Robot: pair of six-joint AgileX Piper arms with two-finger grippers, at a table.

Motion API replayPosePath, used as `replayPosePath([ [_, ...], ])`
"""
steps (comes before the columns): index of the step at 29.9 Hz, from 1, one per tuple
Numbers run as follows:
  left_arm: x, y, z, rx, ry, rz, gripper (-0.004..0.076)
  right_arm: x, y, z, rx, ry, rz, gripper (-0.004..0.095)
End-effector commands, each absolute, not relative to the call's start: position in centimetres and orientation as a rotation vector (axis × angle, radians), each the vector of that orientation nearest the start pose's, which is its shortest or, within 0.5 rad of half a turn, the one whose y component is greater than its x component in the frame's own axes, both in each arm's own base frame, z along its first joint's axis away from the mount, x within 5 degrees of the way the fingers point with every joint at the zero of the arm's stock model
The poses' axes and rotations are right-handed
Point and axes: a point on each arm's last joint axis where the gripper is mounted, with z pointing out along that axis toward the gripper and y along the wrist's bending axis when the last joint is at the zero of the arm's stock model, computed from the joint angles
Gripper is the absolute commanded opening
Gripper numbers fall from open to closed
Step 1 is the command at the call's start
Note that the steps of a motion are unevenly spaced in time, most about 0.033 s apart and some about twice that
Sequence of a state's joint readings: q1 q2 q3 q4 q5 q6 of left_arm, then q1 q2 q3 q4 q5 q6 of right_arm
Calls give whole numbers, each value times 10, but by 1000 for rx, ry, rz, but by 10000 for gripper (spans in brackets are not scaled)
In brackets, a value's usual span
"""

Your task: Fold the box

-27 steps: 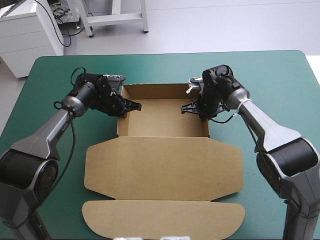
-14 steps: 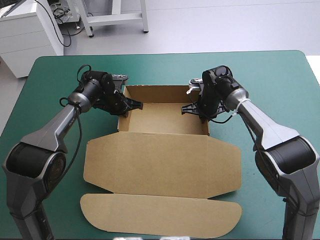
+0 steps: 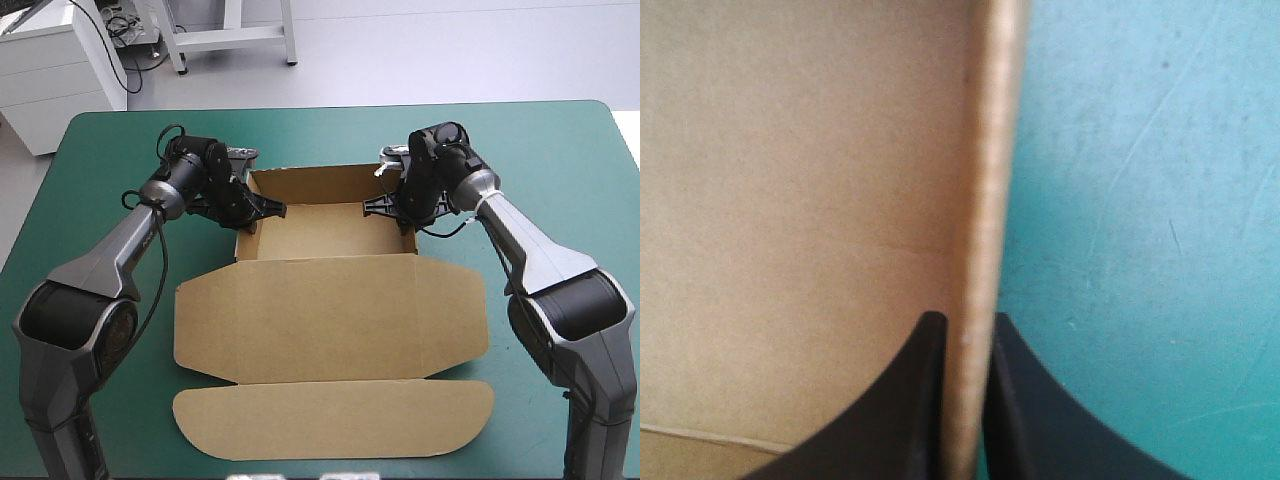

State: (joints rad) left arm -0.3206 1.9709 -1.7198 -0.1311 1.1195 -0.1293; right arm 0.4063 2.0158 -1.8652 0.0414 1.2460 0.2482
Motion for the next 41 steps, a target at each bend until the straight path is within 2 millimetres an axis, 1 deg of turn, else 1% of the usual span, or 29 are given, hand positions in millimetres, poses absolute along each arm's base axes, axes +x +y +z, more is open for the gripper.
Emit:
replayPosePath([
  [1,393,-150,276,296,2819,-313,-1,391,173,320,-239,2758,249,260],
  [3,393,-150,276,296,2819,-313,1,391,172,320,-225,2757,237,364],
  [5,393,-150,276,297,2821,-313,5,392,171,320,-218,2752,213,428],
  [8,393,-150,276,298,2827,-312,58,393,168,320,-223,2748,164,471],
  [9,392,-150,276,299,2829,-312,84,393,166,320,-213,2752,137,475],
  [11,392,-150,276,299,2829,-312,162,393,164,319,-194,2759,104,483],
  [17,392,-150,276,299,2829,-312,414,391,164,319,-194,2774,111,483],
  [19,393,-150,279,302,2823,-307,452,391,165,319,-190,2776,136,483],
  [21,393,-150,285,307,2821,-306,454,390,168,322,-185,2775,176,483],
  [23,393,-150,296,314,2808,-310,454,391,168,324,-185,2769,179,483],
  [28,394,-151,335,332,2743,-324,454,392,168,339,-181,2718,200,483],
  [34,393,-149,375,339,2624,-330,454,392,167,359,-178,2651,213,483],
  [38,388,-139,397,334,2554,-221,453,386,163,372,-177,2616,196,483],
  [41,376,-128,417,322,2496,-139,438,381,160,381,-175,2594,201,483],
])
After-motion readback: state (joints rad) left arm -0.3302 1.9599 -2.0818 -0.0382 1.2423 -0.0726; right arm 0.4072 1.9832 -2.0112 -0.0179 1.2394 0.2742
